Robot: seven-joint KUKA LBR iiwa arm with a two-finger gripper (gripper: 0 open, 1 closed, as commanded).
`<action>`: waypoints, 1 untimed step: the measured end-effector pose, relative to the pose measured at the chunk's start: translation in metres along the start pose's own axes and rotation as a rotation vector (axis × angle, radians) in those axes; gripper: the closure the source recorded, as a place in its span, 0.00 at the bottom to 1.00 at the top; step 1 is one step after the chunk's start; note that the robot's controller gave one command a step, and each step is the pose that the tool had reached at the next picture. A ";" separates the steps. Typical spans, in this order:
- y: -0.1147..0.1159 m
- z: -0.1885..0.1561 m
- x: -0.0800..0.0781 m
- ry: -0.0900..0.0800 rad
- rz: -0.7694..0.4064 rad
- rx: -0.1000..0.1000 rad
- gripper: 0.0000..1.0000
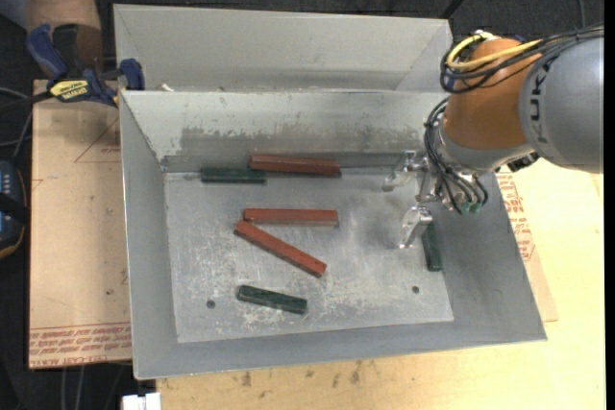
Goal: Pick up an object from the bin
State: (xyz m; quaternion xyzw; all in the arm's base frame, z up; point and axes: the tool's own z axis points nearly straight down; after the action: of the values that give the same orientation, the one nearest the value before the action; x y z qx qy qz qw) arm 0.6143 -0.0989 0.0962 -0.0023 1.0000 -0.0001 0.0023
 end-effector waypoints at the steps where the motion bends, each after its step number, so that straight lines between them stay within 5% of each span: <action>1: 0.050 -0.008 -0.014 0.009 0.072 0.000 0.00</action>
Offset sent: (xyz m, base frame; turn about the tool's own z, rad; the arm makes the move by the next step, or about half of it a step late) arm -0.0233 0.0988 -0.0160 -0.2945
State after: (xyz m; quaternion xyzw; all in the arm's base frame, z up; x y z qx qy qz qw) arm 0.6283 -0.0485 0.1039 0.0334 0.9994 -0.0002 -0.0022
